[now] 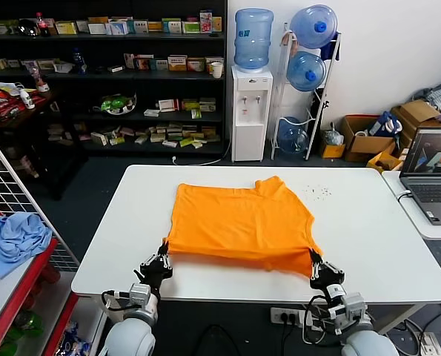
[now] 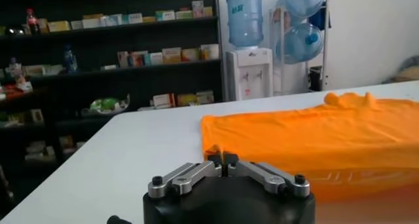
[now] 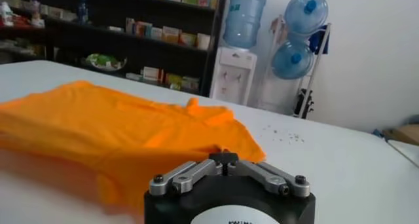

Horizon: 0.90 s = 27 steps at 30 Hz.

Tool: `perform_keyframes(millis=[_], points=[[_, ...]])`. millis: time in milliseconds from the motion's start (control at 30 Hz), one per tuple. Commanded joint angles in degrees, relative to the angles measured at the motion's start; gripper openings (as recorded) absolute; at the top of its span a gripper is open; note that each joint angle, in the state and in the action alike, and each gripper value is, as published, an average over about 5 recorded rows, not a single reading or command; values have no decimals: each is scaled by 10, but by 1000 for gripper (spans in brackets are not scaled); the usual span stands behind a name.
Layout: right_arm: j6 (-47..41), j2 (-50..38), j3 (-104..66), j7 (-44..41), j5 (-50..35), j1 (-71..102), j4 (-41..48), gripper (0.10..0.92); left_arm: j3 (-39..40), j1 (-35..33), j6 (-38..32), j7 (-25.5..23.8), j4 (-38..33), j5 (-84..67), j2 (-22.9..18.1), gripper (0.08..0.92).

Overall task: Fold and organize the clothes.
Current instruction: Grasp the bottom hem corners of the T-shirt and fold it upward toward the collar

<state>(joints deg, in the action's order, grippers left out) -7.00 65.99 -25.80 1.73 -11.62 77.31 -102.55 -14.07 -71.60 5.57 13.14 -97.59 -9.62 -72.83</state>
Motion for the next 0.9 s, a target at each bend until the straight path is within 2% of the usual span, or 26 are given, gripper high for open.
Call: perform_keyframes(millis=[33, 433, 600, 767, 900], points=[[18, -5, 31, -8, -3, -118, 104, 124, 10, 85, -3, 1, 90, 1, -7, 103], [-23, 17, 69, -5, -15, -190, 183, 141, 37, 129, 2, -2, 131, -1, -8, 103], [-68, 6, 62, -2, -35, -162, 138, 259, 44, 112, 16, -4, 111, -15, 1, 139], [-112, -38, 35, 4, -81, -79, 48, 398, 41, 72, 39, 4, 54, -76, 29, 280], [-129, -57, 10, 5, -98, -38, 16, 510, 36, 50, 60, 16, 16, -128, 45, 393]])
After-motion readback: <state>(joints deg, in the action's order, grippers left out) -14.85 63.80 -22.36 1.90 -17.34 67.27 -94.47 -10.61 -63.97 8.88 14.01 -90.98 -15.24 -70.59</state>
